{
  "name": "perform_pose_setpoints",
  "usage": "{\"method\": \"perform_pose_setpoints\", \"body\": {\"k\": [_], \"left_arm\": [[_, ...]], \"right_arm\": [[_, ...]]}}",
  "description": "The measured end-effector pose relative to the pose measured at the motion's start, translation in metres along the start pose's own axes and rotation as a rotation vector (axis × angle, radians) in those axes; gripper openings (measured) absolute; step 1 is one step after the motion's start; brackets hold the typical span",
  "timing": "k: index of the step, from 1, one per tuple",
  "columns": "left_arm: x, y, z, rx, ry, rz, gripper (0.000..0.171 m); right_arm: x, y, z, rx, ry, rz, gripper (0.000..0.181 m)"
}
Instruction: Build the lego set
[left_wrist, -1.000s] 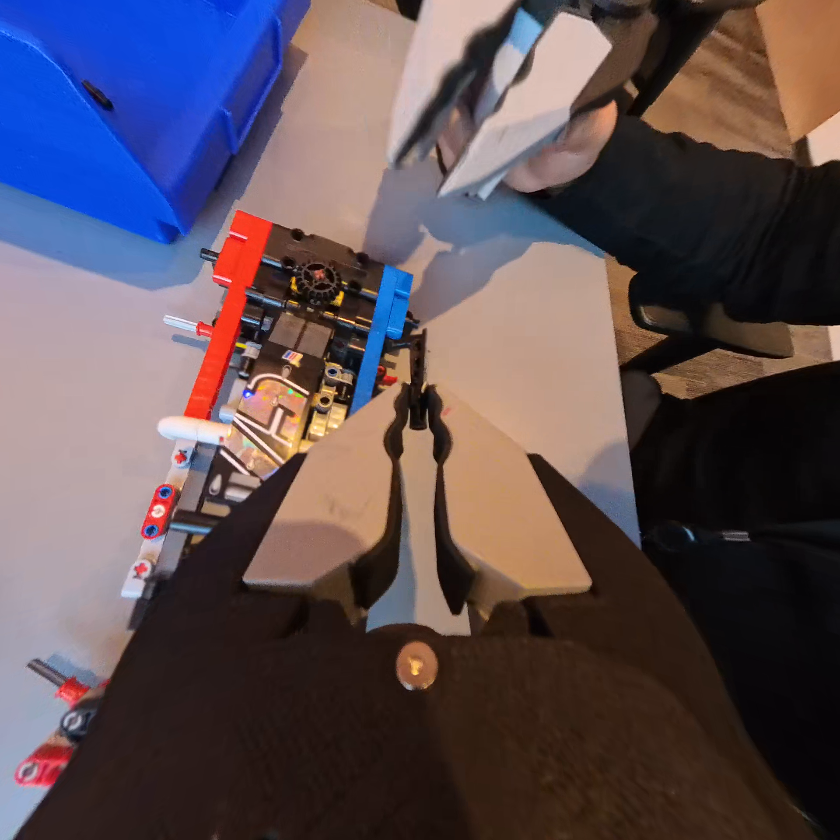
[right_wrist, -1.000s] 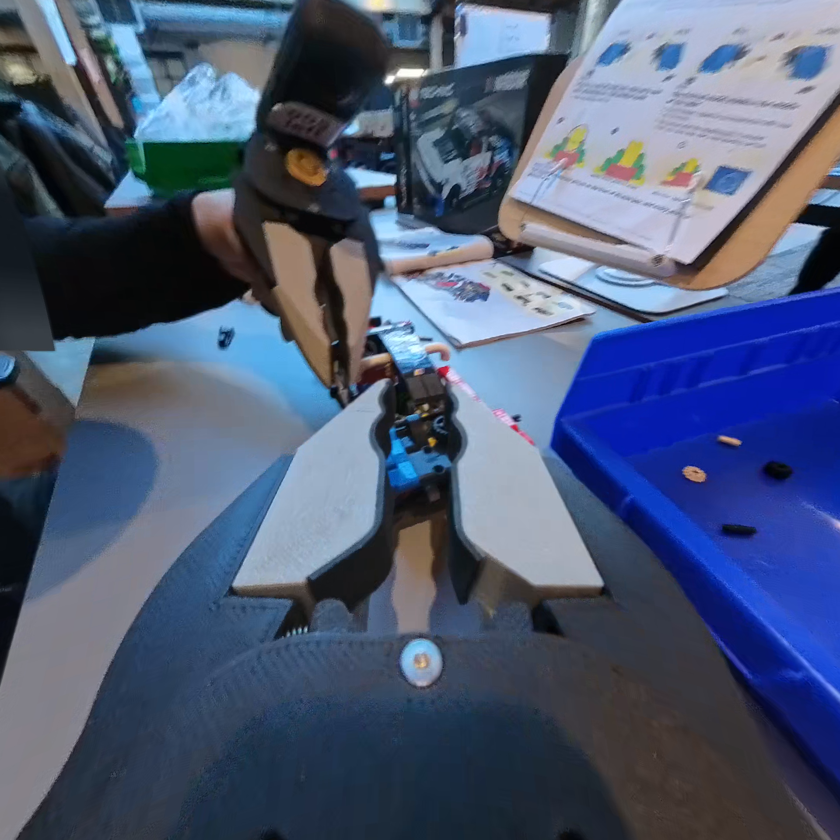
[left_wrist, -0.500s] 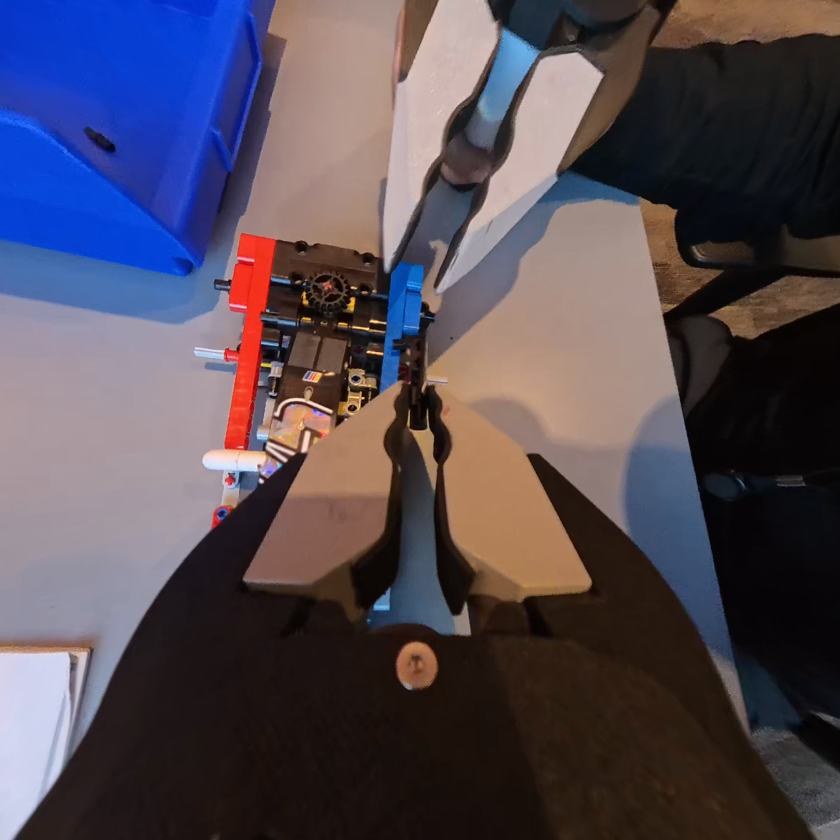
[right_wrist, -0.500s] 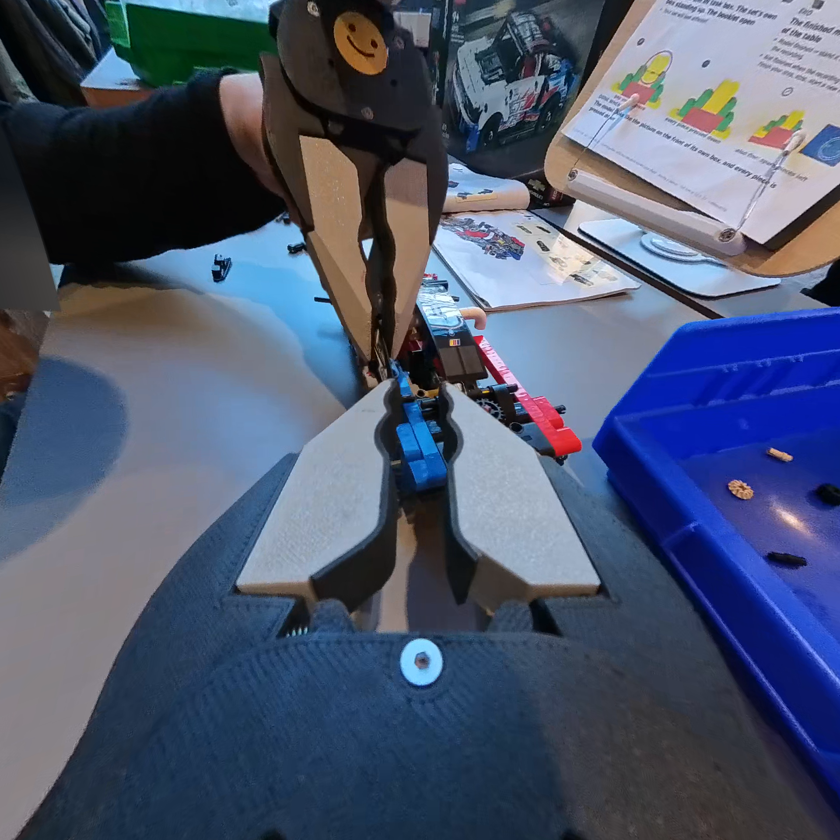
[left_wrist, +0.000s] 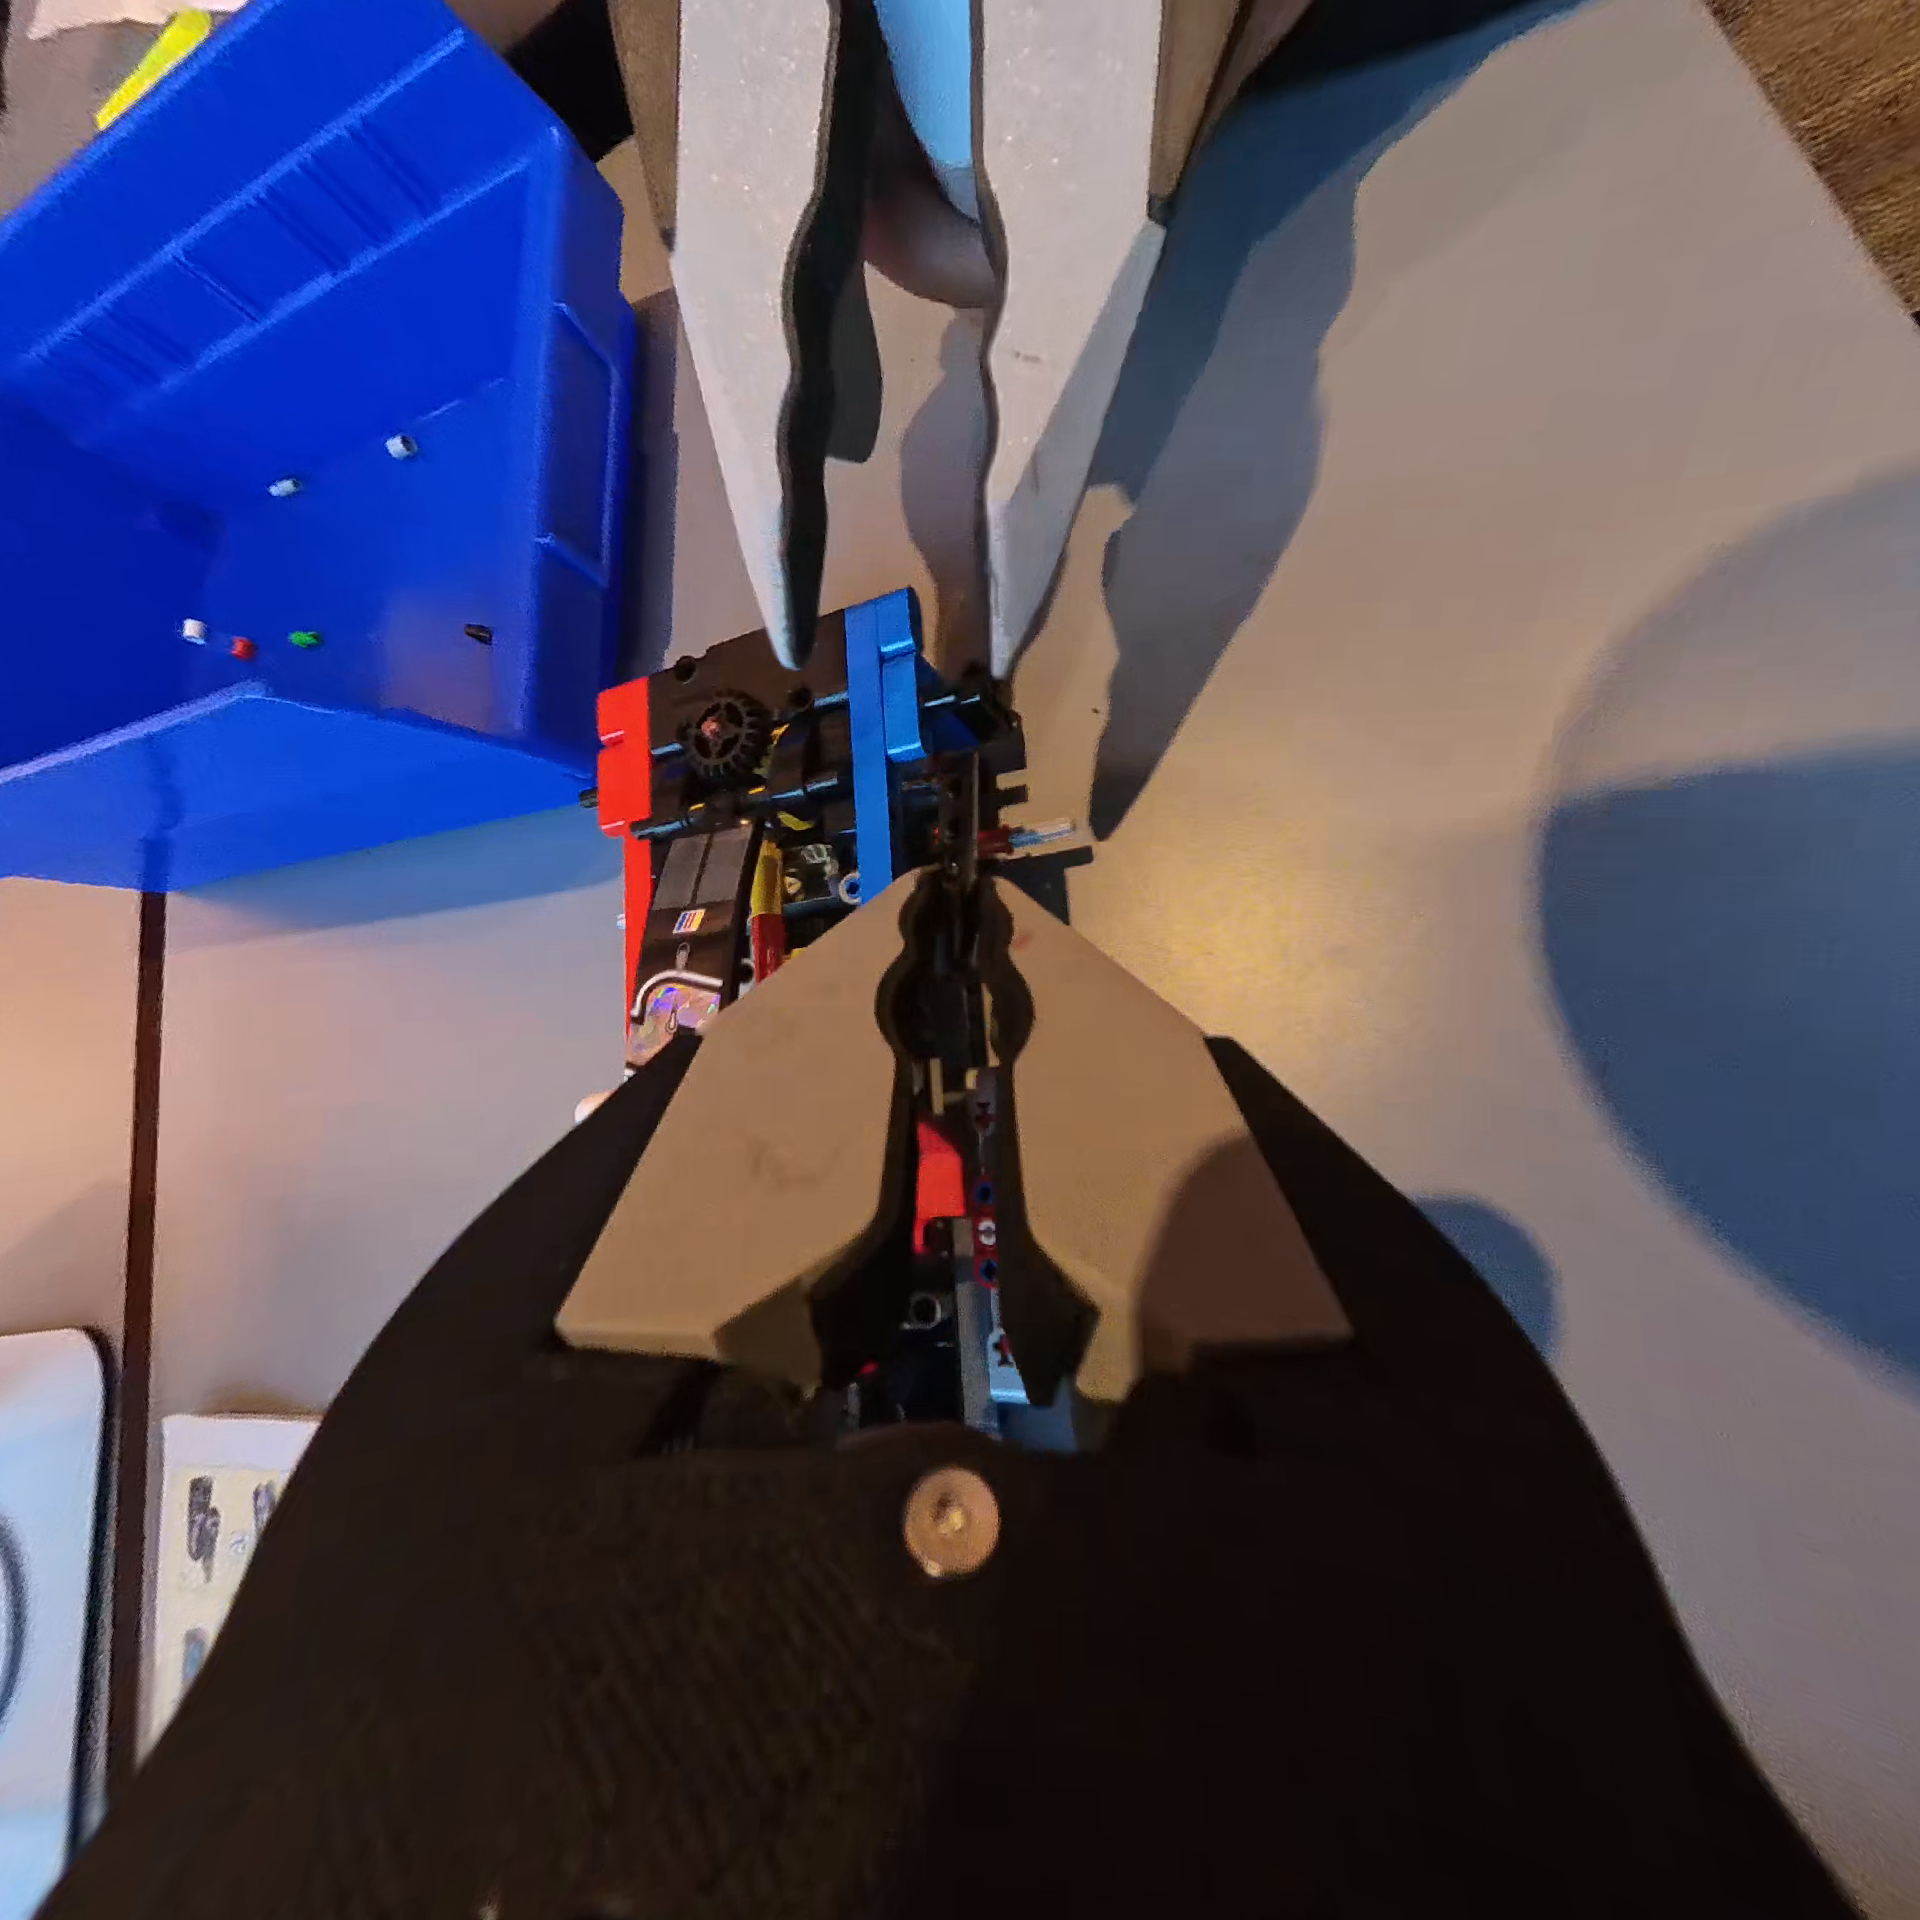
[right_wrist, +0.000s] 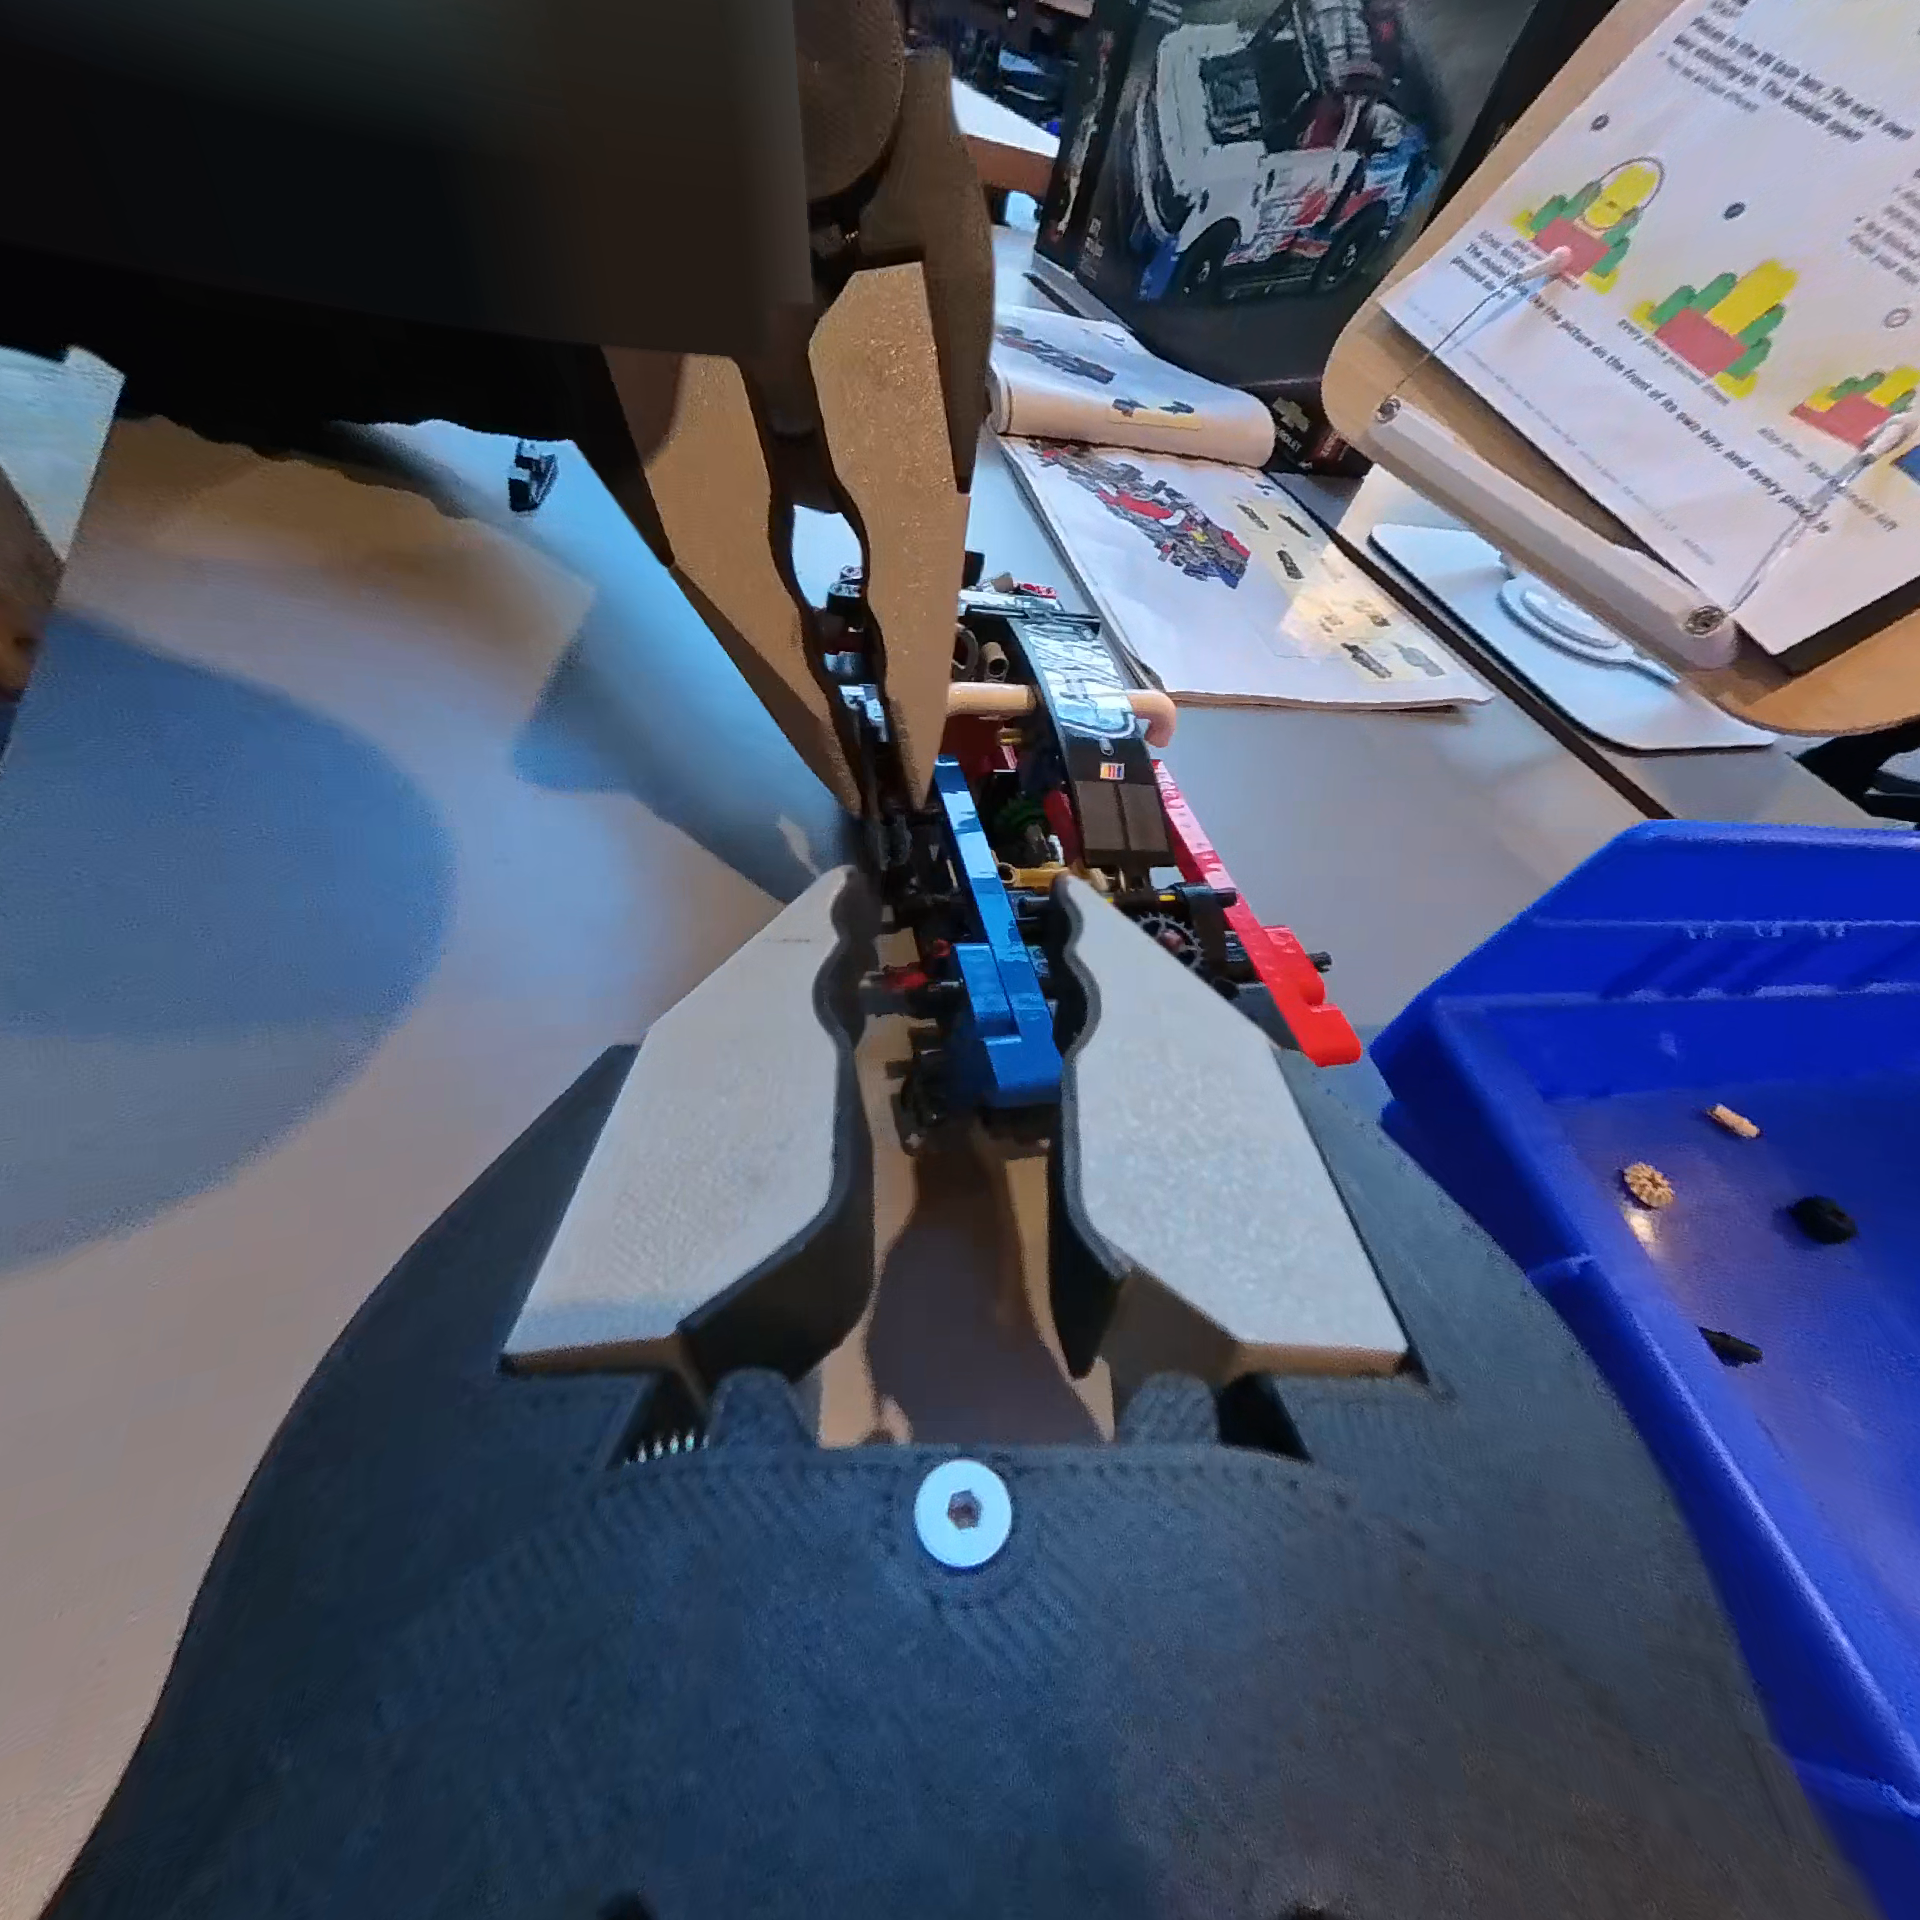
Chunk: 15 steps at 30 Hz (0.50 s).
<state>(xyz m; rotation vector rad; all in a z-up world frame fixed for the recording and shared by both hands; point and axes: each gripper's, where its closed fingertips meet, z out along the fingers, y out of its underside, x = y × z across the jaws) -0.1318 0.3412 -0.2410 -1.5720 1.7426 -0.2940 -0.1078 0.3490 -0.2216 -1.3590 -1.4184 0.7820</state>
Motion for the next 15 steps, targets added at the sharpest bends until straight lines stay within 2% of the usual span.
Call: {"method": "perform_pose_setpoints", "body": {"k": [7,15], "left_arm": [[0.0,0.004,0.006,-0.018,0.091,-0.157,0.004],[-0.001,0.001,0.009,0.01,0.114,-0.169,0.005]], "right_arm": [[-0.003,0.007,0.009,-0.072,-0.008,-0.046,0.031],[0.002,0.021,0.018,-0.178,0.021,-0.096,0.031]]}}
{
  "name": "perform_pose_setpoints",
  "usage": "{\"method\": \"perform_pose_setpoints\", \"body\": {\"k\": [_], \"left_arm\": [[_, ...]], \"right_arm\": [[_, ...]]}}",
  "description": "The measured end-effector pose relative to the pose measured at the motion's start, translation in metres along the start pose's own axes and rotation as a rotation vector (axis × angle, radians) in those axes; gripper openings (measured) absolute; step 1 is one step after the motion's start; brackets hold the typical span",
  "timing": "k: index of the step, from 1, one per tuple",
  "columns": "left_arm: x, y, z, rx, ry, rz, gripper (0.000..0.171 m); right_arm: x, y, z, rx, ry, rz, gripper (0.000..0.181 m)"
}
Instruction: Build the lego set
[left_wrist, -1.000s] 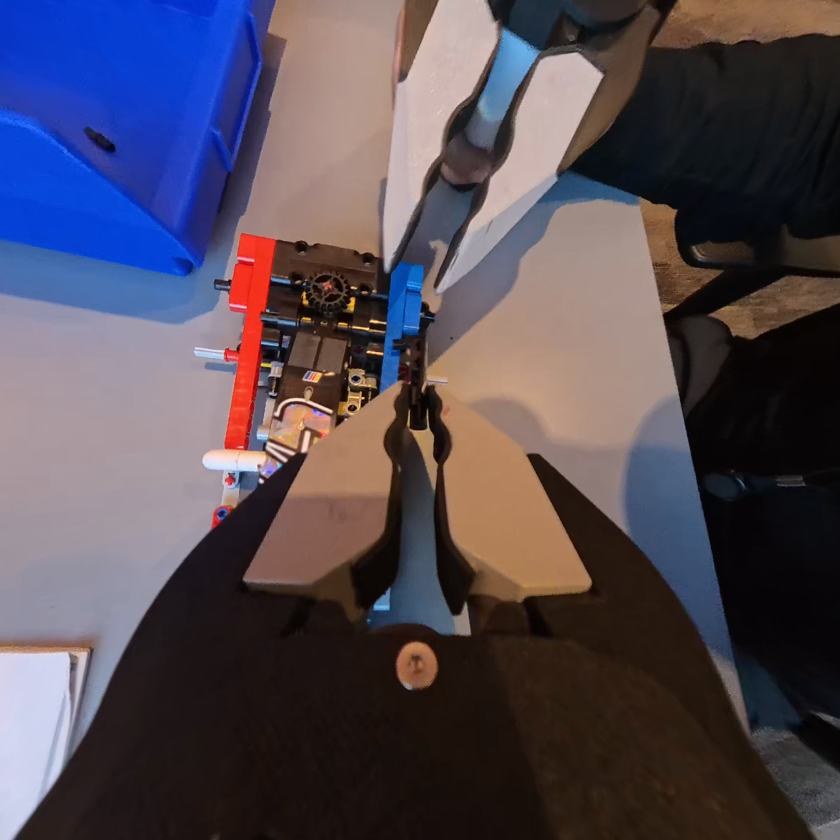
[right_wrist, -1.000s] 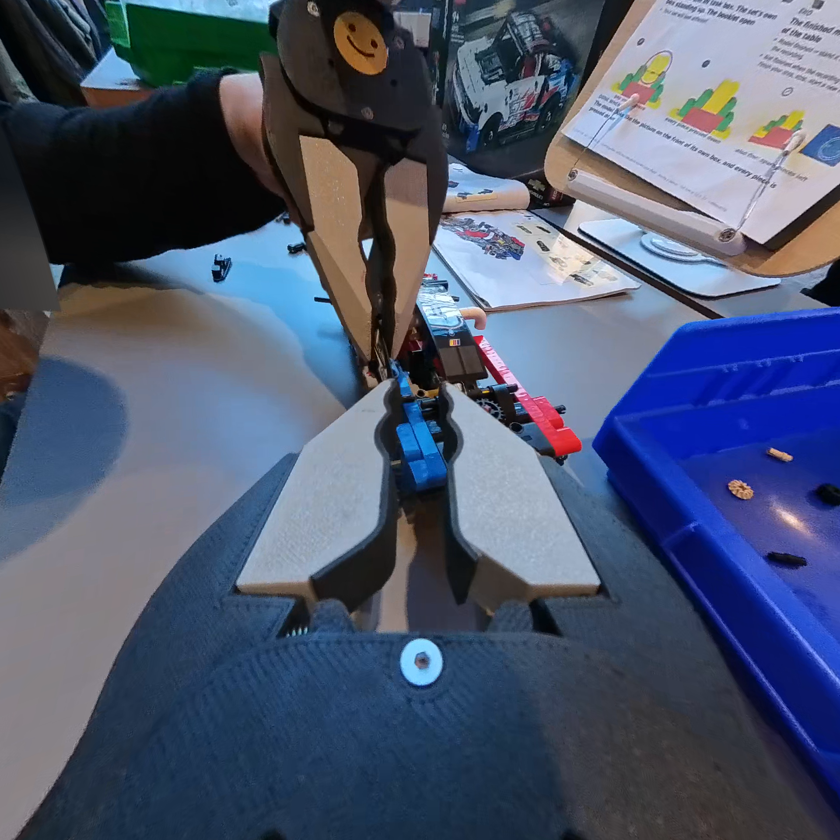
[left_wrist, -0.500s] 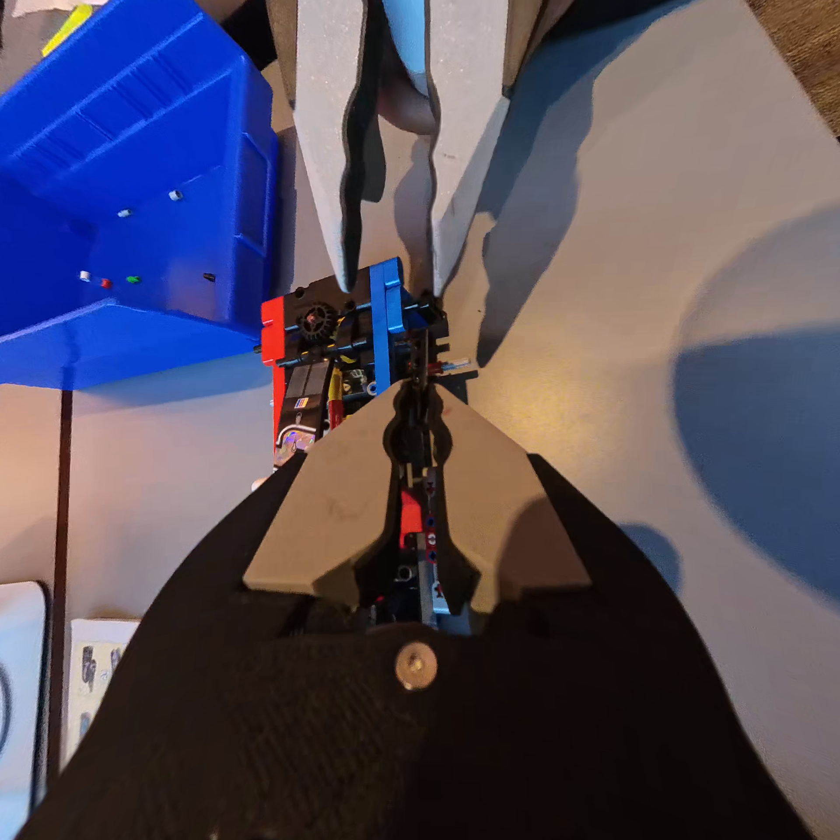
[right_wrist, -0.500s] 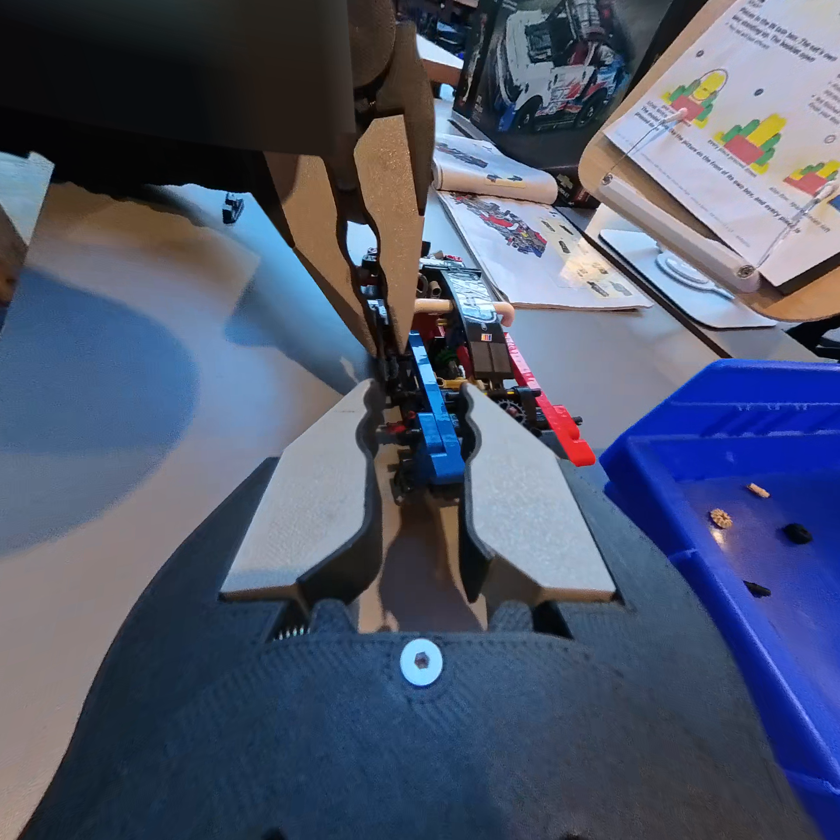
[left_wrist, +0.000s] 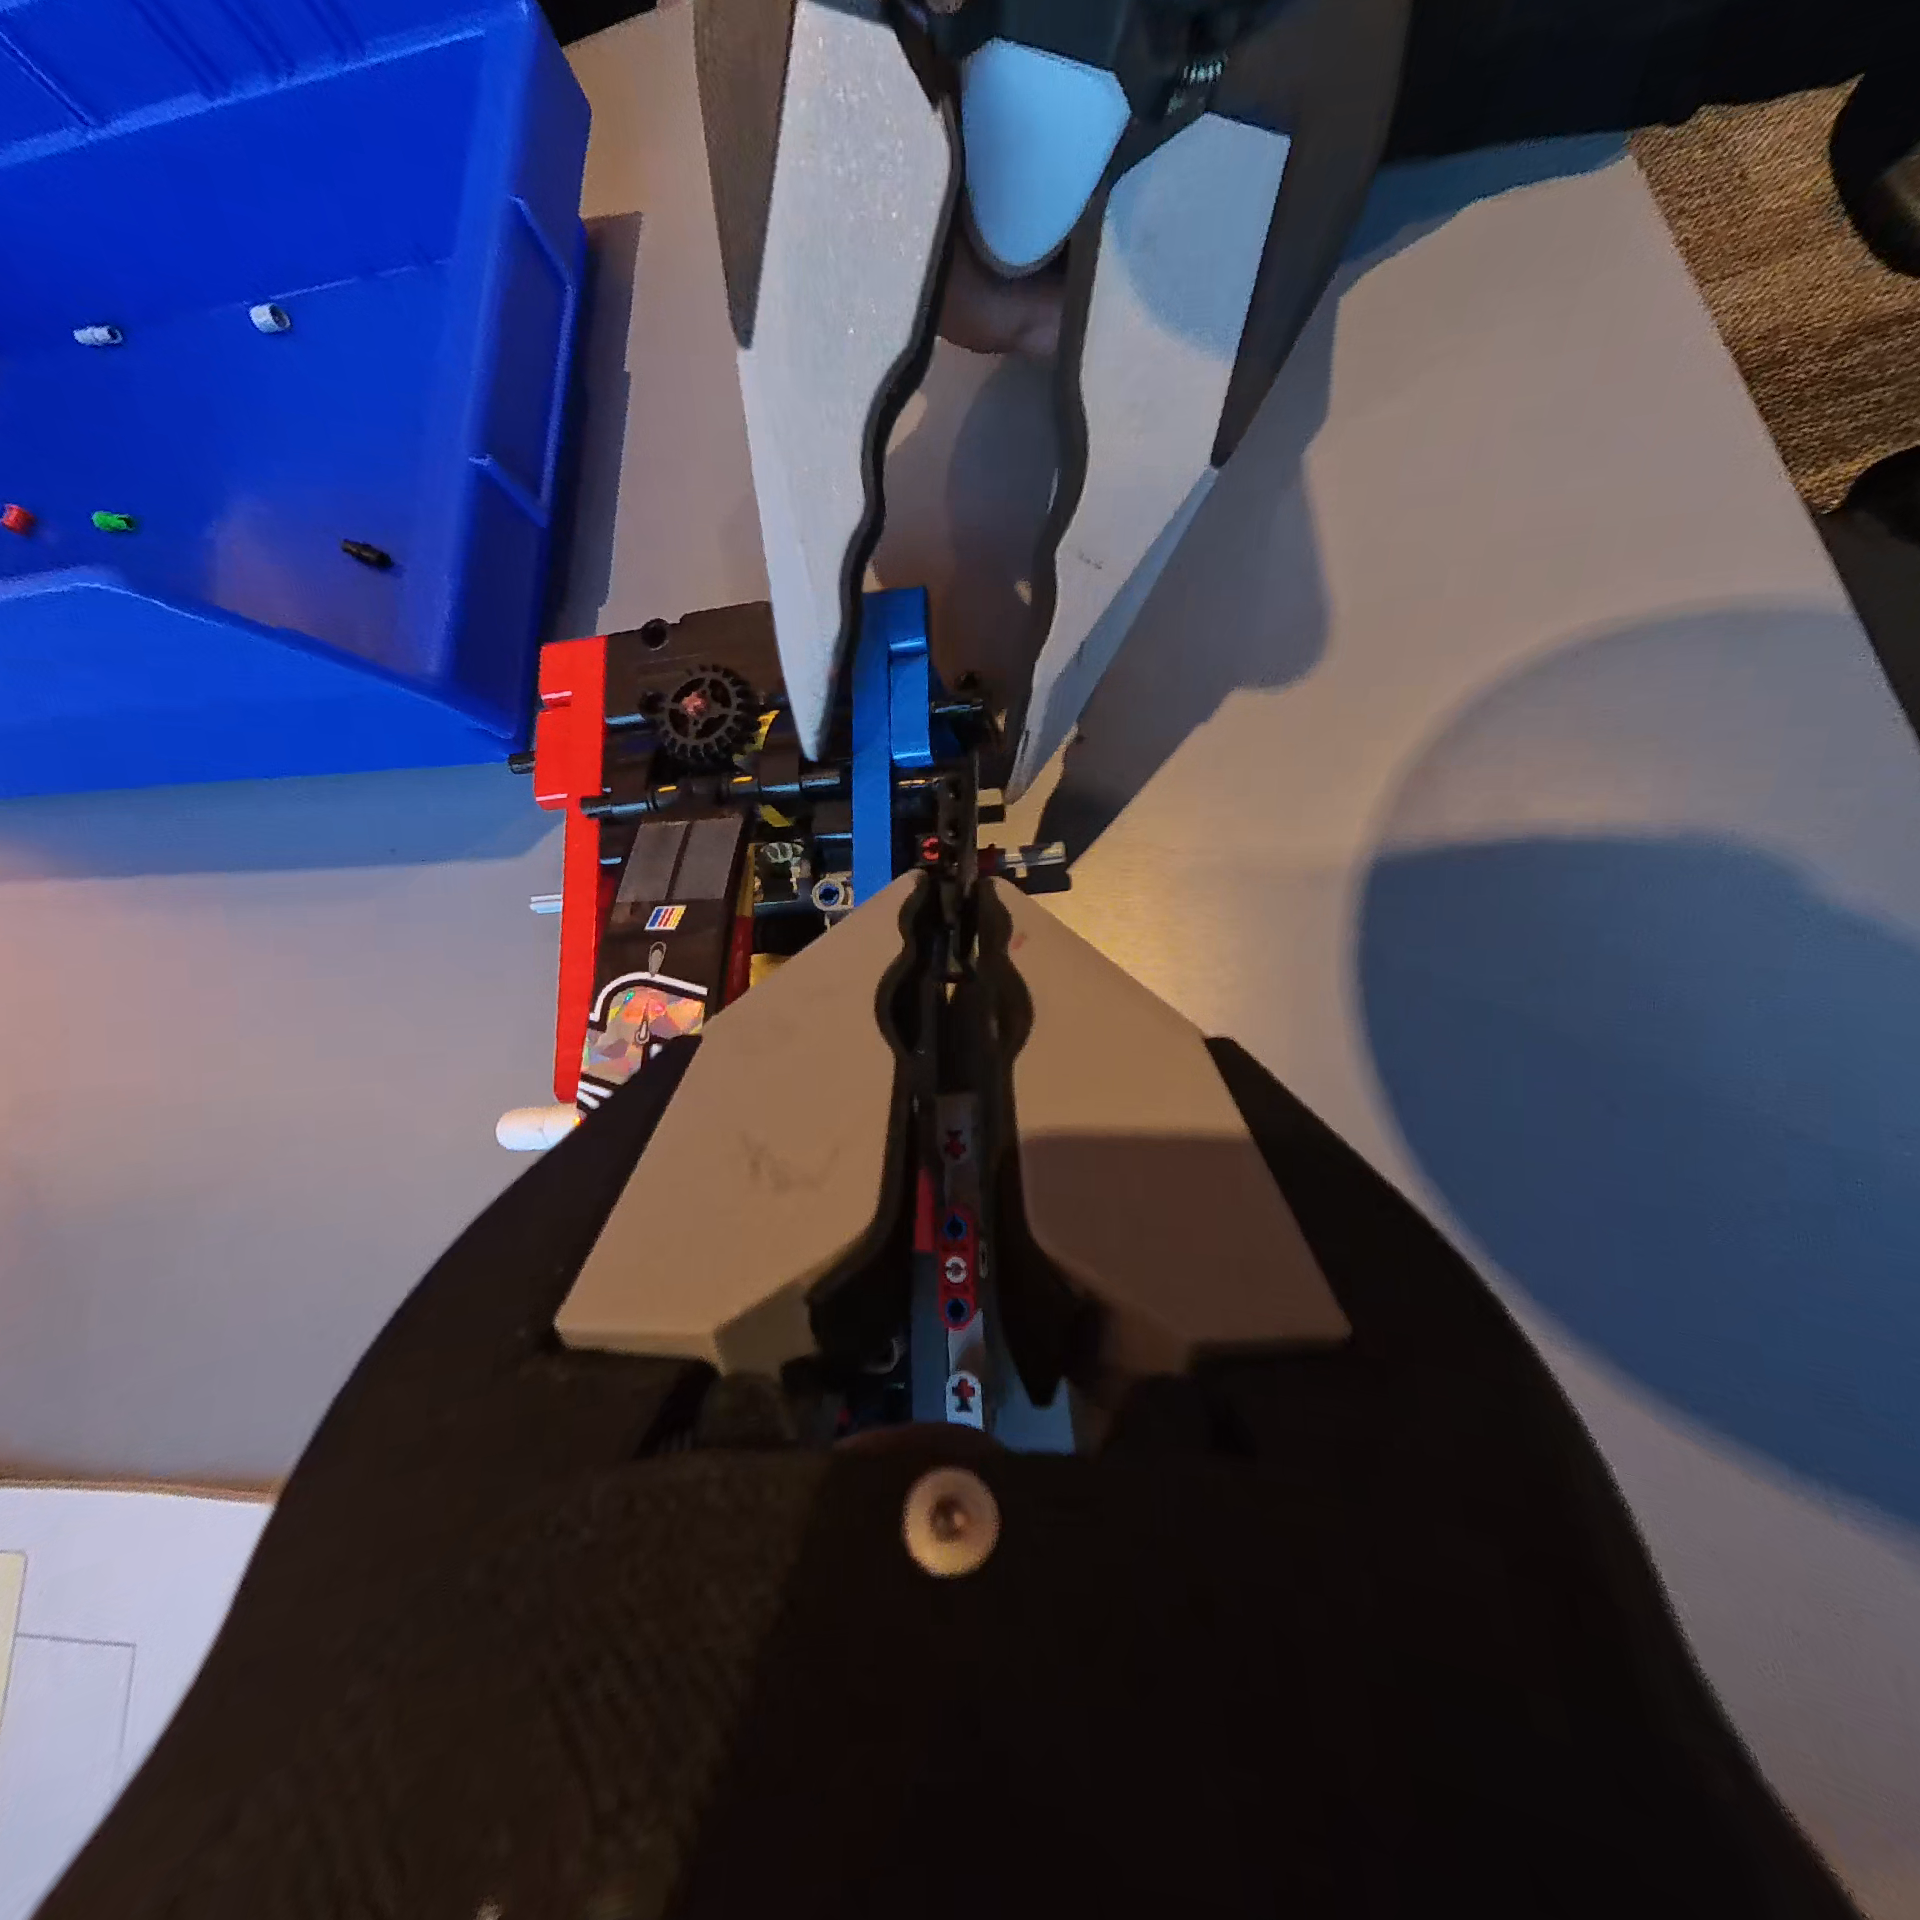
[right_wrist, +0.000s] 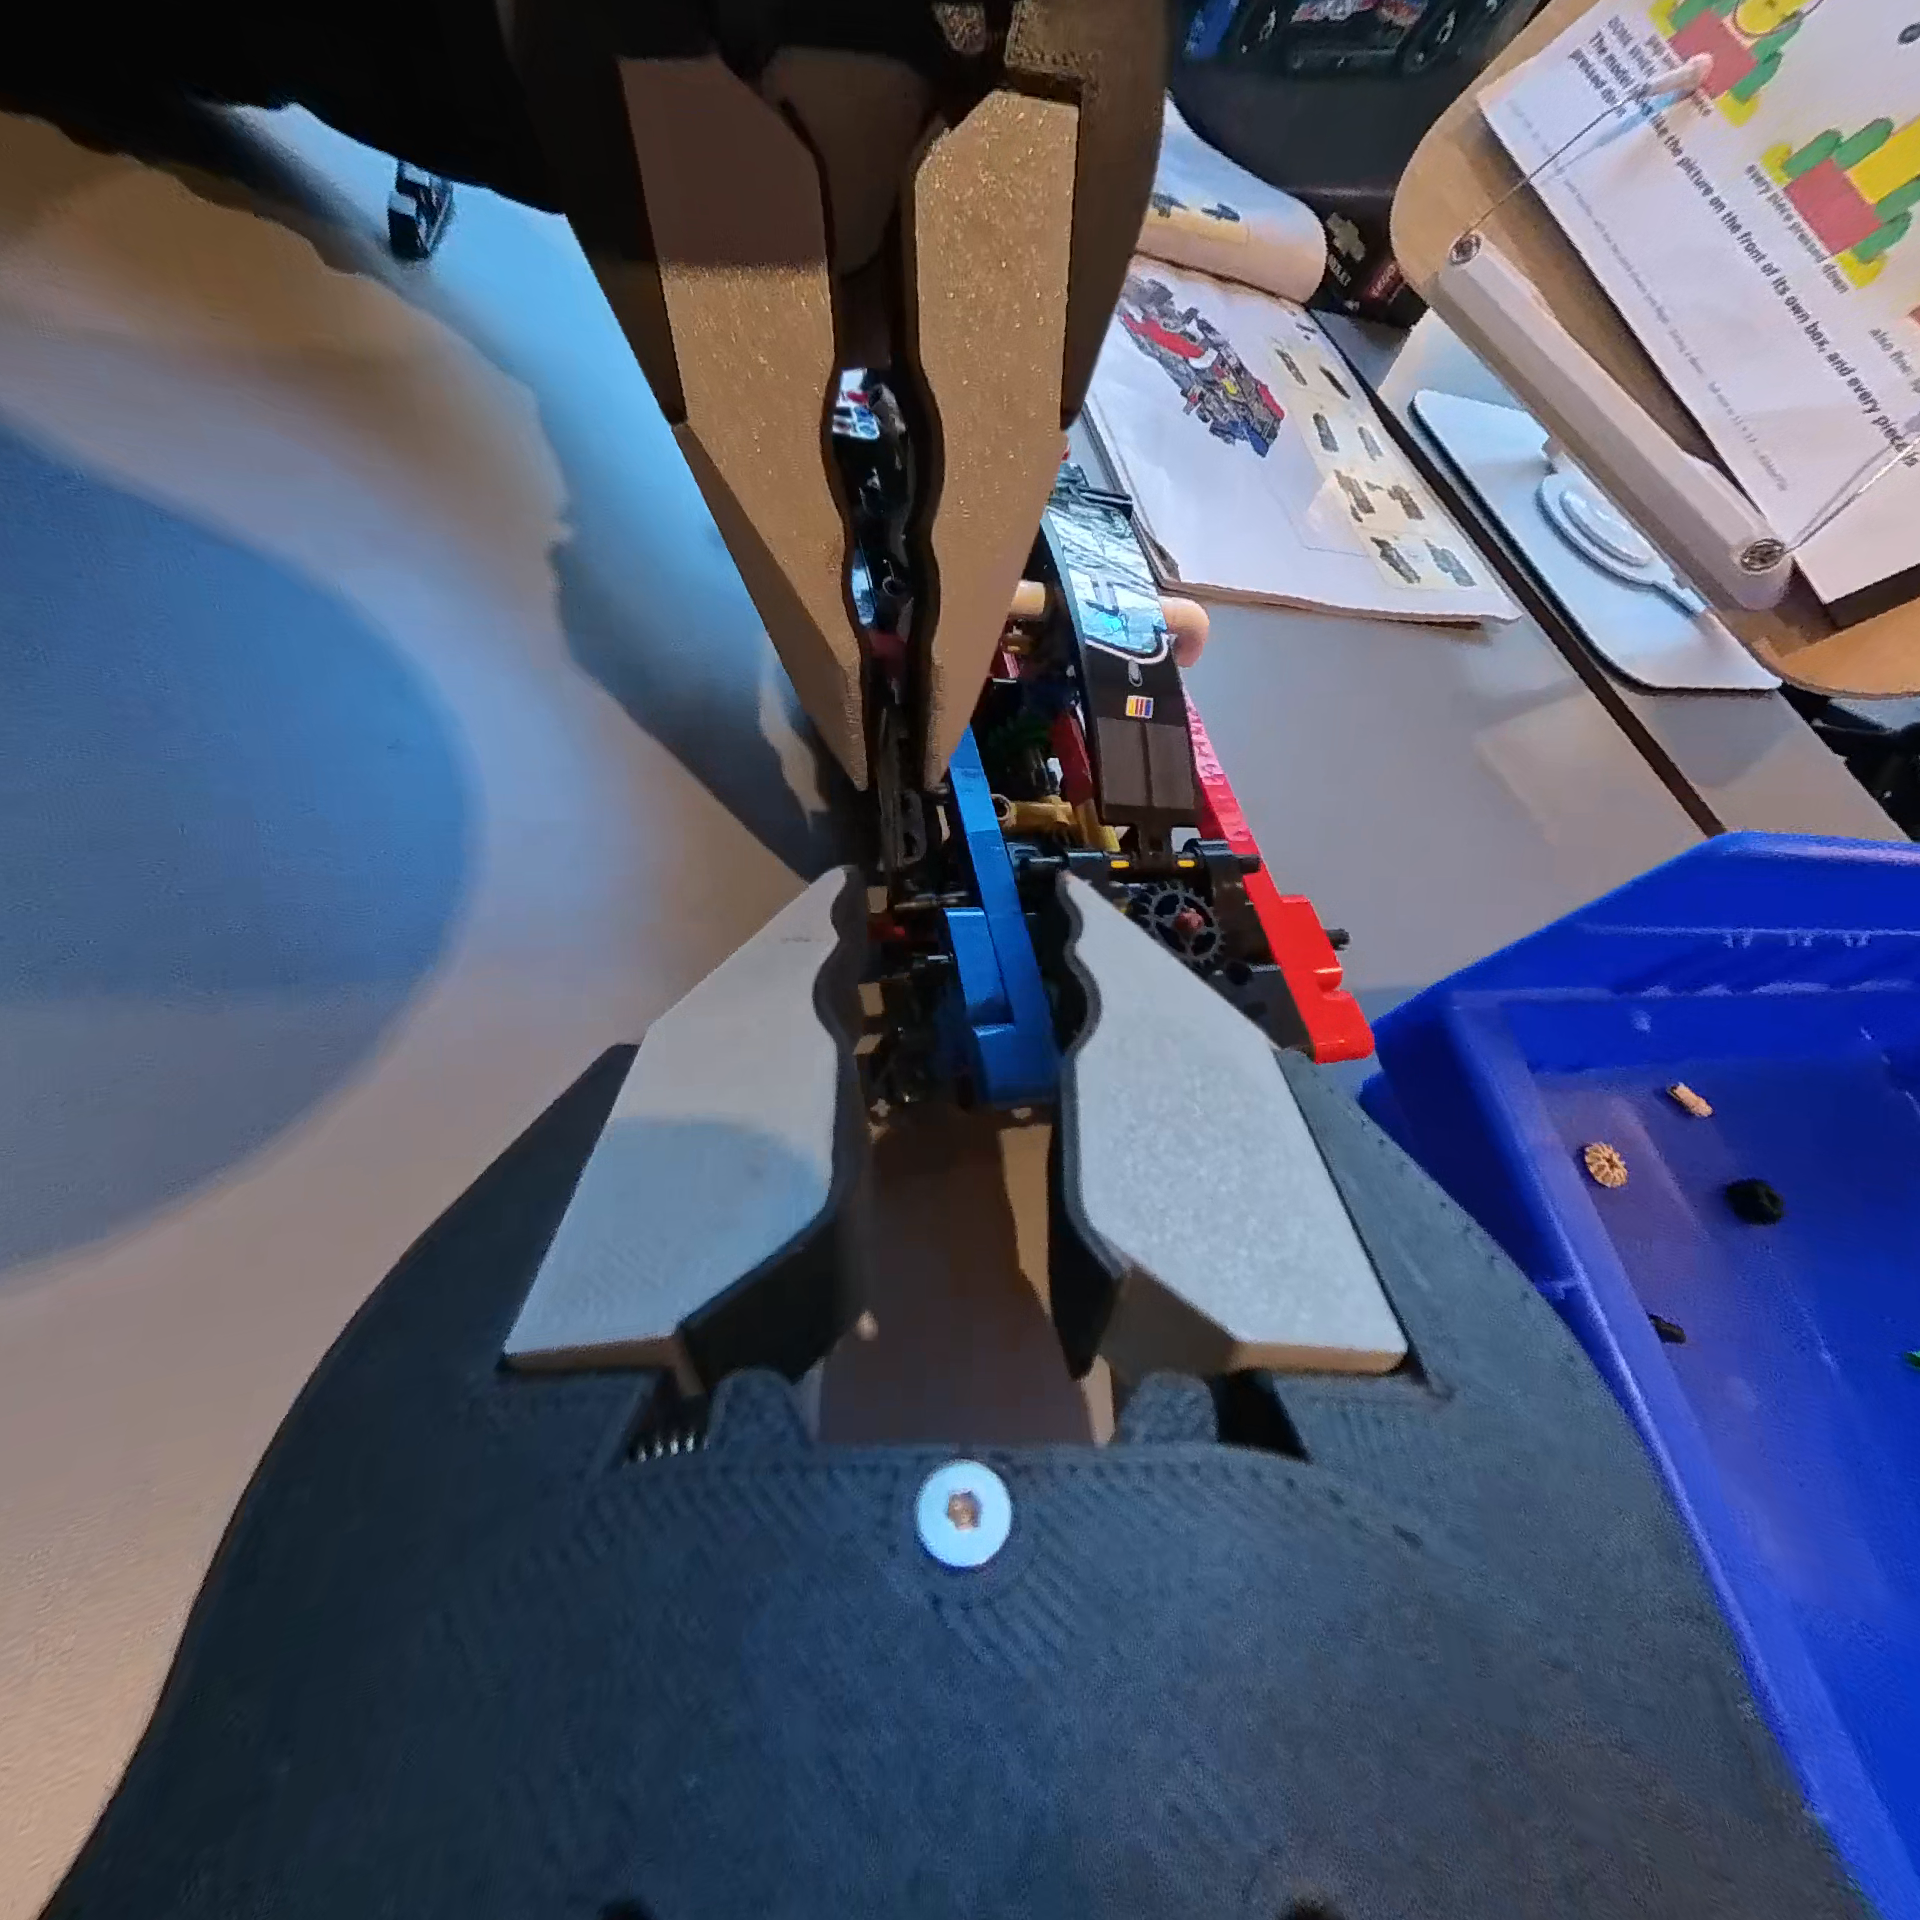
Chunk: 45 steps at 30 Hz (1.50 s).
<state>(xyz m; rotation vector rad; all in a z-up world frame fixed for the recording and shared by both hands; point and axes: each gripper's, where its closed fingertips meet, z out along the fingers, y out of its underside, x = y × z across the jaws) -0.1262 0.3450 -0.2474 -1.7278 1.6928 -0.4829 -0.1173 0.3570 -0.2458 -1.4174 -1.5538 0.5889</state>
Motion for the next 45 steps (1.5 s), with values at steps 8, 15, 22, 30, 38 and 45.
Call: {"method": "perform_pose_setpoints", "body": {"k": [8,15,22,30,38,45], "left_arm": [[-0.002,0.0,-0.002,0.02,0.017,-0.037,0.004],[-0.005,-0.004,-0.004,0.057,0.043,-0.087,0.004],[-0.006,-0.003,-0.003,0.055,0.043,-0.11,0.004],[-0.009,-0.004,-0.002,0.069,0.04,-0.164,0.004],[-0.009,-0.003,0.001,0.067,0.03,-0.171,0.004],[-0.01,-0.003,0.001,0.078,0.029,-0.183,0.004]], "right_arm": [[0.002,0.002,0.002,-0.053,-0.026,-0.005,0.027],[0.002,0.002,0.002,-0.088,-0.05,0.009,0.035],[0.011,0.001,-0.006,-0.07,-0.04,0.037,0.054],[0.023,0.0,-0.002,-0.095,-0.036,-0.013,0.059],[0.037,-0.001,0.005,-0.114,-0.116,0.005,0.089],[0.031,0.007,0.02,-0.193,-0.282,0.034,0.1]]}}
